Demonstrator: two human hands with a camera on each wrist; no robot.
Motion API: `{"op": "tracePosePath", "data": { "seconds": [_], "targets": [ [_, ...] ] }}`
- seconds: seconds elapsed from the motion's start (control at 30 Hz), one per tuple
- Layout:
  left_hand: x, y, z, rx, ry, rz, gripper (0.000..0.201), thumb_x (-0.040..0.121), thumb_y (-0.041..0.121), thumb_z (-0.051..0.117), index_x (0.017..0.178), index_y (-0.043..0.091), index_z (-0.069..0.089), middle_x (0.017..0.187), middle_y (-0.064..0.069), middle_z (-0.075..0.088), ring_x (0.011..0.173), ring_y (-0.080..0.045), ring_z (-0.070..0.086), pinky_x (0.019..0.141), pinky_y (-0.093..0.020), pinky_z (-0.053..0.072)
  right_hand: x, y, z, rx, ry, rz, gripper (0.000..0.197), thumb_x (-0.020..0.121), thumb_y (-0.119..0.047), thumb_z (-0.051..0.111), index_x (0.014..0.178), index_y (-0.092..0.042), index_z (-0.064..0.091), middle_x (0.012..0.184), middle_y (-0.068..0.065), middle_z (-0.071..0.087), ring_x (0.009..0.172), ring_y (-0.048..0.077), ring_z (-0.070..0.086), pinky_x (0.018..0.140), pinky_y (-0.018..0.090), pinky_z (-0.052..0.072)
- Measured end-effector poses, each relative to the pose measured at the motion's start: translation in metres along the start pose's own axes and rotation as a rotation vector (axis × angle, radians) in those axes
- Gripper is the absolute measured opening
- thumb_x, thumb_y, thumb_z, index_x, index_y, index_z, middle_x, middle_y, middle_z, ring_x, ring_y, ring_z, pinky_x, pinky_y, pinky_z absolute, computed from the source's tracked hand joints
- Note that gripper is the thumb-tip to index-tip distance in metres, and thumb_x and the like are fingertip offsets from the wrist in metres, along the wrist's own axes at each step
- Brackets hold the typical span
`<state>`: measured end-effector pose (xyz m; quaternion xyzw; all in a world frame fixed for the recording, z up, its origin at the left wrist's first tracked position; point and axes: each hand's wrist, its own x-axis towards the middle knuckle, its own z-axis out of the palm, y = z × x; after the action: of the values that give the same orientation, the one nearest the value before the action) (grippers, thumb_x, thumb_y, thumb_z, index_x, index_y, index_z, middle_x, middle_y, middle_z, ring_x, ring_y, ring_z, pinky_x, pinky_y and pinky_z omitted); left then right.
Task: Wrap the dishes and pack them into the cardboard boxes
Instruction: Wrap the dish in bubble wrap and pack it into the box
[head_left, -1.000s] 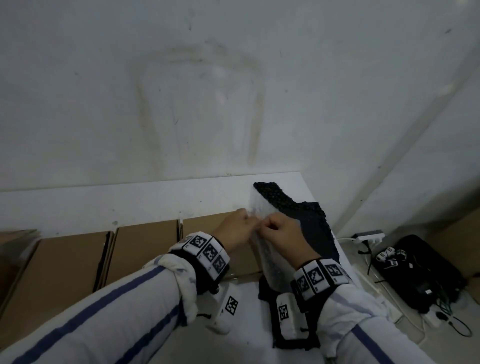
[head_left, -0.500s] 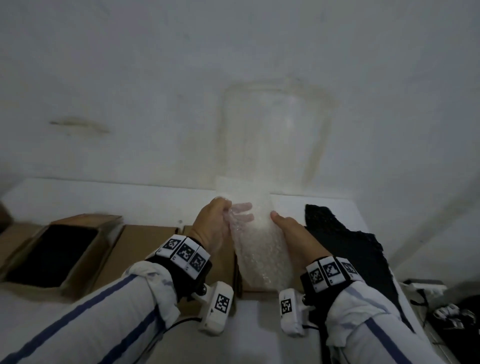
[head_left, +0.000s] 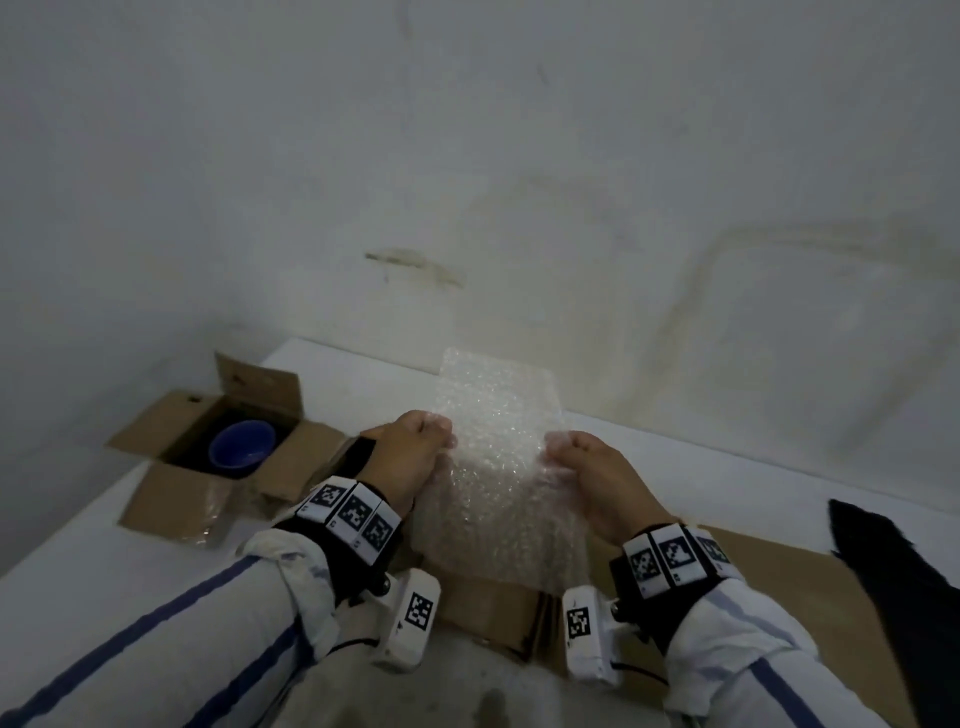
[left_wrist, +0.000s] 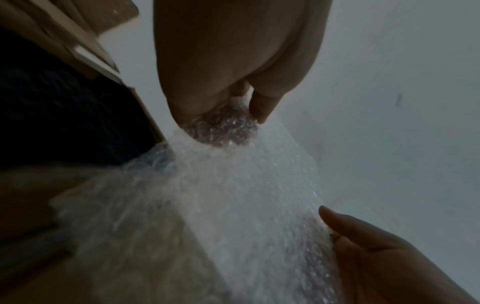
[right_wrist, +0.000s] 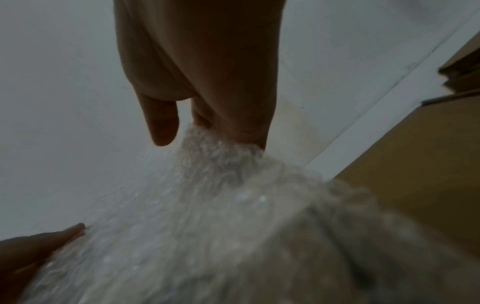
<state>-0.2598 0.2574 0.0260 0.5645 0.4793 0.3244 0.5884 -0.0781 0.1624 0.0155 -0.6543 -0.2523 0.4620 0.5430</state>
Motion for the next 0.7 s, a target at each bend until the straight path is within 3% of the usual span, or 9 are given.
{"op": "tracePosePath", "data": {
  "seconds": [0.07,0.2,0.3,0.37,0.47,0.53,0.57,0.63,0.7],
  "targets": [
    [0.009,0.003,-0.025,-0.017,0.058,0.012,0.007,0.096,0.014,0.05,0.098,0.009,0.054,0.079,-0.007,0.061,0.058,-0.013,0.054,0.047,-0.017,0.044,0.005,-0.002,0.025,0.002,-0.072,0.026,0.026,0.086,-0.003,0.059,0.109,-0.013,0.06,0.103,0.014,0.065,0.089,0.029,0.063,0.083,0.045,0.052],
    [0.031,0.006,-0.075,-0.035,0.095,-0.028,0.055,0.09,-0.002,0.053,0.132,0.028,0.034,0.078,-0.009,0.061,0.055,-0.015,0.055,0.05,-0.022,0.046,0.009,-0.004,0.069,-0.102,-0.121,0.008,0.059,0.077,0.015,0.05,0.13,-0.01,0.044,0.097,0.015,0.058,0.08,0.027,0.06,0.067,0.035,0.051],
    [0.044,0.004,-0.105,0.089,0.04,0.02,0.066,0.09,-0.008,0.049,0.141,0.031,0.031,0.081,-0.01,0.061,0.059,-0.016,0.054,0.051,-0.024,0.044,0.01,-0.004,0.089,-0.197,-0.111,-0.065,0.083,0.077,0.015,0.052,0.145,-0.027,0.025,0.091,0.014,0.055,0.068,0.022,0.056,0.054,0.029,0.049],
    [0.049,0.002,-0.116,0.16,0.007,0.053,0.064,0.091,-0.009,0.042,0.139,0.031,0.033,0.09,-0.013,0.063,0.063,-0.018,0.054,0.051,-0.025,0.044,0.009,-0.004,0.1,-0.282,-0.159,-0.116,0.092,0.076,0.015,0.053,0.146,-0.035,0.021,0.087,0.013,0.054,0.065,0.02,0.055,0.052,0.025,0.048],
    [0.052,0.003,-0.126,0.246,-0.09,0.109,0.057,0.092,-0.009,0.036,0.135,0.028,0.041,0.091,-0.011,0.059,0.063,-0.014,0.05,0.05,-0.02,0.043,0.01,-0.006,0.112,-0.441,-0.231,-0.103,0.072,0.078,0.011,0.054,0.138,-0.029,0.043,0.092,0.003,0.057,0.074,0.014,0.057,0.056,0.02,0.047],
    [0.053,0.004,-0.132,0.301,-0.207,0.108,0.051,0.094,-0.004,0.037,0.136,0.022,0.046,0.1,-0.013,0.06,0.069,-0.015,0.055,0.058,-0.02,0.045,0.013,-0.005,0.119,-0.523,-0.217,-0.08,0.052,0.078,0.008,0.057,0.12,-0.023,0.058,0.1,0.007,0.059,0.085,0.019,0.059,0.063,0.028,0.053],
    [0.053,0.006,-0.134,0.351,-0.274,0.091,0.047,0.094,0.001,0.041,0.137,0.021,0.046,0.112,-0.016,0.058,0.084,-0.019,0.06,0.069,-0.025,0.046,0.014,-0.005,0.121,-0.545,-0.192,-0.084,0.041,0.076,0.007,0.059,0.107,-0.02,0.063,0.098,0.009,0.061,0.087,0.023,0.059,0.069,0.036,0.053],
    [0.054,0.006,-0.138,0.525,-0.382,0.053,0.043,0.093,0.015,0.055,0.135,0.02,0.045,0.124,-0.014,0.052,0.109,-0.025,0.055,0.083,-0.03,0.043,0.017,-0.004,0.124,-0.541,-0.126,-0.109,0.021,0.073,0.006,0.06,0.083,-0.013,0.064,0.085,0.011,0.061,0.08,0.025,0.058,0.069,0.038,0.05],
    [0.058,0.004,-0.139,0.738,-0.391,0.113,0.027,0.088,0.024,0.064,0.112,0.022,0.053,0.112,-0.008,0.051,0.099,-0.02,0.051,0.079,-0.027,0.039,0.021,-0.005,0.125,-0.467,-0.069,-0.112,0.015,0.071,0.007,0.061,0.068,-0.008,0.059,0.072,0.009,0.056,0.073,0.023,0.053,0.065,0.035,0.044]
  ]
}}
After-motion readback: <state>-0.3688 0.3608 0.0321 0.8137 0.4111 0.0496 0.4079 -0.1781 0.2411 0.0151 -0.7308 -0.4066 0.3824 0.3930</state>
